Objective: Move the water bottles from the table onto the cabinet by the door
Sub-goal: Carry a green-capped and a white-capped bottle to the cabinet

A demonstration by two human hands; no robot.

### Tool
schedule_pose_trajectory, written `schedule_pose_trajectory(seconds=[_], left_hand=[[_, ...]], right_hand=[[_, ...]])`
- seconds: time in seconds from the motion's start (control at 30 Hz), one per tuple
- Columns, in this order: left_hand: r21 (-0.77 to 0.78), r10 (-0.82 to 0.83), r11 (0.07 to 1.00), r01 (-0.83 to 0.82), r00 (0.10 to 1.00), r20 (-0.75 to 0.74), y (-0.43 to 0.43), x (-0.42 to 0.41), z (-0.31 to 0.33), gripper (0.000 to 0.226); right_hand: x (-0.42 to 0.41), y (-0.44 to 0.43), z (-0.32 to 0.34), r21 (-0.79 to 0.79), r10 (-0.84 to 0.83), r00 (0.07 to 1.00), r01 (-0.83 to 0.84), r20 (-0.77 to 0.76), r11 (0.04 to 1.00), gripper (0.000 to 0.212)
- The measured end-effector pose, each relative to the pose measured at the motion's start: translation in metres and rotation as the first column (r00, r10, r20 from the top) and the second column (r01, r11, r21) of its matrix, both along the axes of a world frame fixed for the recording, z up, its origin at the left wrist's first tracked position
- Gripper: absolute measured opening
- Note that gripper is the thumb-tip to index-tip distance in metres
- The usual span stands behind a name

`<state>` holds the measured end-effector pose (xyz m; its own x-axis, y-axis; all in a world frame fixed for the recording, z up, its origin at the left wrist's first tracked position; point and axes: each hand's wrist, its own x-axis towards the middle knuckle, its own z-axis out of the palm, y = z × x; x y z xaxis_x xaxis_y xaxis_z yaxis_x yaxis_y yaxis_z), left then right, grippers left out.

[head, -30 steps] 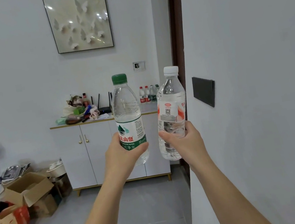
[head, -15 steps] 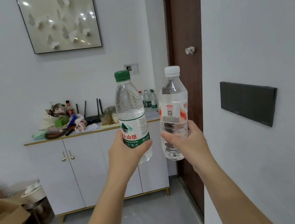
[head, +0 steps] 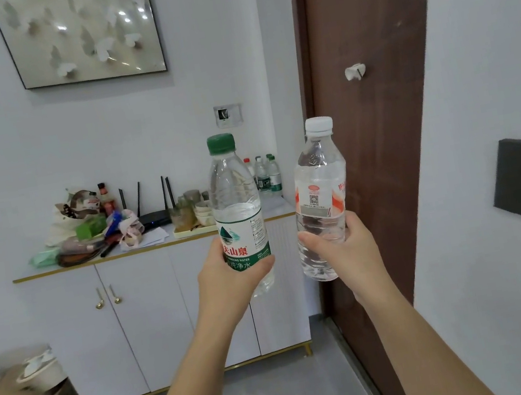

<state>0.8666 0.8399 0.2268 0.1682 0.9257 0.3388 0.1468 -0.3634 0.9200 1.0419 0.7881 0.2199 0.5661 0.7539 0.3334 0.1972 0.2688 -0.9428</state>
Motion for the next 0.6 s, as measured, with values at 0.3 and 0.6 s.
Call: schedule_pose_trajectory(seconds=[0.3,0.6], left_hand=[[0.032,0.032,0.999,-0.032,0.999,-0.010,0.119,0.040,-0.014,0.053],[0.041,0.085,0.995,-0.086,0.996,0.006,0.258,0.100,-0.004,0.052]], right_hand=[[0.051,0.122,-0.014,0.024,0.005,1.000,-0.005,0.006,1.000,0.052],[0.113,0.275,-0.005,0.036,0.007,1.000,-0.008,0.030,0.999,0.051]])
